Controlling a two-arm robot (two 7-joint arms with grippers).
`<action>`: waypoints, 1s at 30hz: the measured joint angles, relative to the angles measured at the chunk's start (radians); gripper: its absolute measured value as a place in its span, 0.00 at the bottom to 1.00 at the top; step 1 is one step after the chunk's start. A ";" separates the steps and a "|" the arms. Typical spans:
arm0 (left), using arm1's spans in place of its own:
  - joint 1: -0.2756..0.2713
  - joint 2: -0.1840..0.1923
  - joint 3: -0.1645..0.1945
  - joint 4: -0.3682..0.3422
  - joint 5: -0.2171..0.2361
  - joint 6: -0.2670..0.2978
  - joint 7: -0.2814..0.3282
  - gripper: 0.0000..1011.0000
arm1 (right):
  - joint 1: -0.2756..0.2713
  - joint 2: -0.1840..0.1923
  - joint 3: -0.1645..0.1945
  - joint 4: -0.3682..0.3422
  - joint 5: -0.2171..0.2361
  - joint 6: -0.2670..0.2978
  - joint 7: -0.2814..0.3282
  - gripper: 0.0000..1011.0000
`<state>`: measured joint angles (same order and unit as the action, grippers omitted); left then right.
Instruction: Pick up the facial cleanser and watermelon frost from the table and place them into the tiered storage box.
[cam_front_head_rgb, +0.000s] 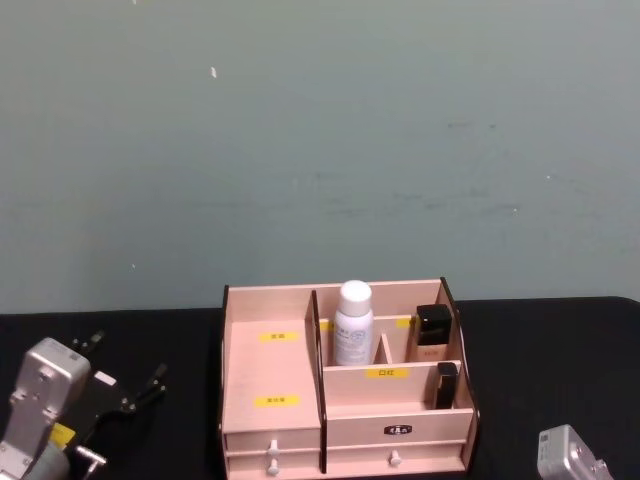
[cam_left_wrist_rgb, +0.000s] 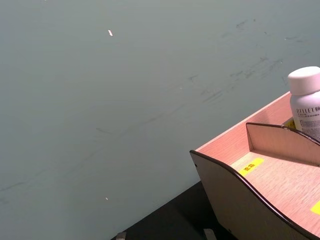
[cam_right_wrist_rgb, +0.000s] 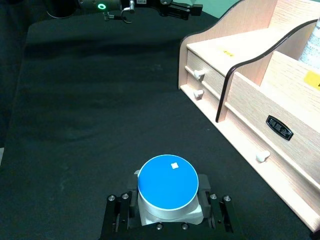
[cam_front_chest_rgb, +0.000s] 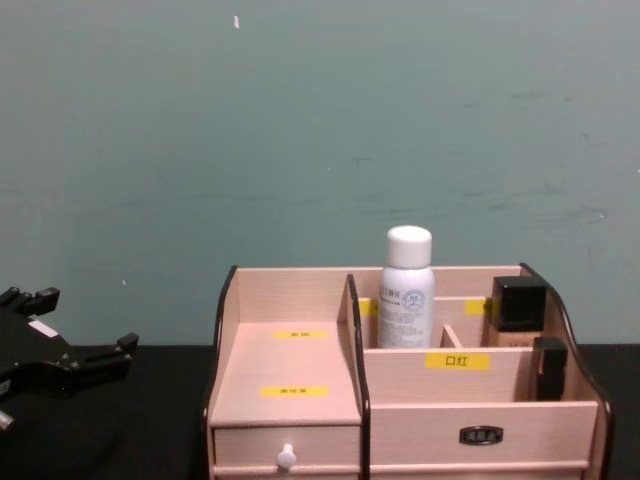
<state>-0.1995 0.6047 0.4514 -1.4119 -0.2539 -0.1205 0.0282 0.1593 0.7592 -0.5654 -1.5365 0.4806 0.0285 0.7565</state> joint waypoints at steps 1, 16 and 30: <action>0.000 0.000 0.000 0.000 0.000 0.000 0.000 0.99 | 0.000 0.000 0.000 0.000 0.000 0.000 0.000 0.70; 0.000 0.000 0.000 0.000 0.000 0.000 0.000 0.99 | 0.000 0.000 0.000 0.000 0.000 0.000 0.000 0.70; 0.000 0.000 0.000 0.000 0.000 0.000 0.000 0.99 | 0.002 -0.002 0.001 0.006 0.002 -0.001 0.002 0.70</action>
<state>-0.1995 0.6047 0.4514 -1.4120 -0.2539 -0.1205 0.0283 0.1609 0.7576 -0.5639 -1.5308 0.4825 0.0278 0.7581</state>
